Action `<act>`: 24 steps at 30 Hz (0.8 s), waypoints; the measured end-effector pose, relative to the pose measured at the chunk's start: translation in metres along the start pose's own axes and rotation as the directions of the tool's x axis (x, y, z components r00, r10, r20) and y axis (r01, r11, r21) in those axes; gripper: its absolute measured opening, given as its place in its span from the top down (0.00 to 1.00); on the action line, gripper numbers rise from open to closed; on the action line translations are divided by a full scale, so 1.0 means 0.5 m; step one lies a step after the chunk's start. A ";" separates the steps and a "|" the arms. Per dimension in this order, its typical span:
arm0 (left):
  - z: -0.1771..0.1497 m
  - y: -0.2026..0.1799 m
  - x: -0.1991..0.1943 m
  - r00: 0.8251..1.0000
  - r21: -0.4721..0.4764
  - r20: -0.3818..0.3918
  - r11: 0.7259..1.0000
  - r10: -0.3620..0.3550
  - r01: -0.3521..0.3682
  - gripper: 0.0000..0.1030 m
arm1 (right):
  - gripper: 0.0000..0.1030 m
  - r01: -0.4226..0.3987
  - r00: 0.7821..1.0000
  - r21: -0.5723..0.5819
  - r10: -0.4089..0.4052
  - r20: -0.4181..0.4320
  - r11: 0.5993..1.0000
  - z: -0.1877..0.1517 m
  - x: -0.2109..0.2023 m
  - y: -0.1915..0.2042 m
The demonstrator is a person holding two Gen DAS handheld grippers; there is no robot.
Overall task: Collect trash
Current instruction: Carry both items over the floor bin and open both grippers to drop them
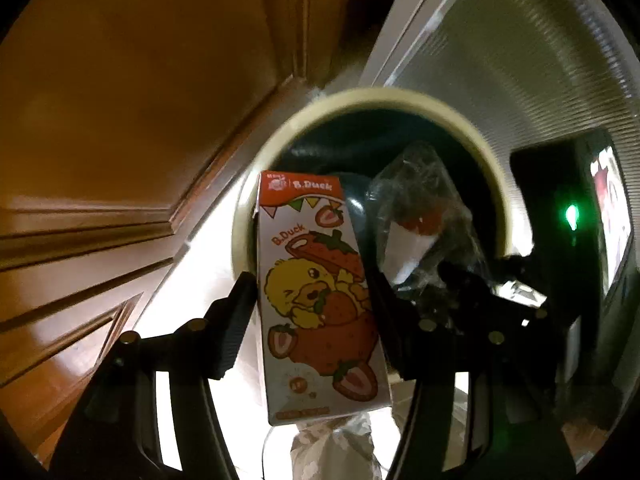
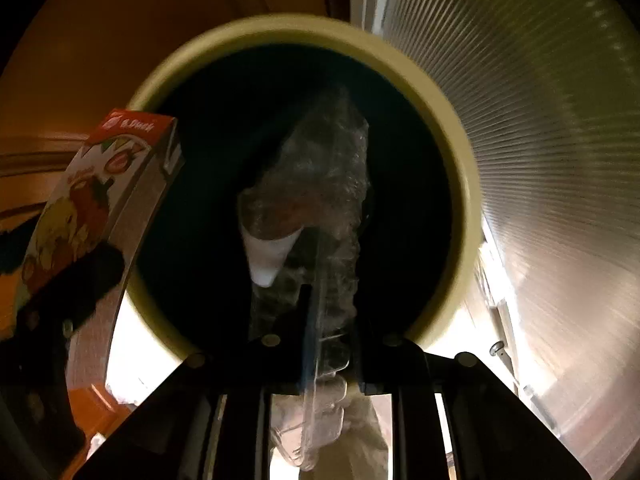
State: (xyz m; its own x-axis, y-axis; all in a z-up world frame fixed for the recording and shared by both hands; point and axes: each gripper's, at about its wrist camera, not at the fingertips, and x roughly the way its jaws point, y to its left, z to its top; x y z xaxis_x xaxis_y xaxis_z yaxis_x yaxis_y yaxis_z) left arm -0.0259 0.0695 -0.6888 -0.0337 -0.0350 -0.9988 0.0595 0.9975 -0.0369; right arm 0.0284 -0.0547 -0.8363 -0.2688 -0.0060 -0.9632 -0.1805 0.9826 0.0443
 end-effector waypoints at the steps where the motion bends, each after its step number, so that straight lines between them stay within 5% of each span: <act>1: -0.004 0.002 0.010 1.000 0.008 -0.005 1.000 0.006 -0.006 0.46 | 0.72 -0.014 1.000 0.010 0.014 -0.002 1.000 -0.005 0.005 0.002; 5: -0.008 0.017 0.028 0.999 -0.010 -0.041 1.000 -0.008 0.007 0.44 | 0.52 -0.031 0.999 0.017 0.031 0.038 0.999 -0.014 0.009 0.016; 9: -0.024 0.056 0.005 0.999 -0.046 -0.053 0.999 -0.013 0.010 0.09 | 0.51 -0.020 0.998 0.004 0.020 0.063 1.000 -0.043 -0.012 0.023; 17: -0.048 0.046 -0.138 0.999 -0.037 -0.043 0.999 -0.020 0.018 0.07 | 0.48 -0.044 0.994 0.033 0.040 0.104 0.998 -0.122 -0.148 0.035; 24: -0.076 -0.020 -0.446 0.998 0.010 0.050 0.999 -0.047 0.047 0.07 | 0.48 -0.055 0.978 0.050 0.044 0.203 0.997 -0.256 -0.409 0.063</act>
State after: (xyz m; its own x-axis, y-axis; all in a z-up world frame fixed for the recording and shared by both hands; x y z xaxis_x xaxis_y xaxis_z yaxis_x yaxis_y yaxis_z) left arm -0.0568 0.0696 -0.4646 0.0138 -0.0849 -0.9963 0.0677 0.9942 -0.0837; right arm -0.0435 -0.0463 -0.6039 -0.0791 0.0748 -0.9941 -0.1180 0.9895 0.0838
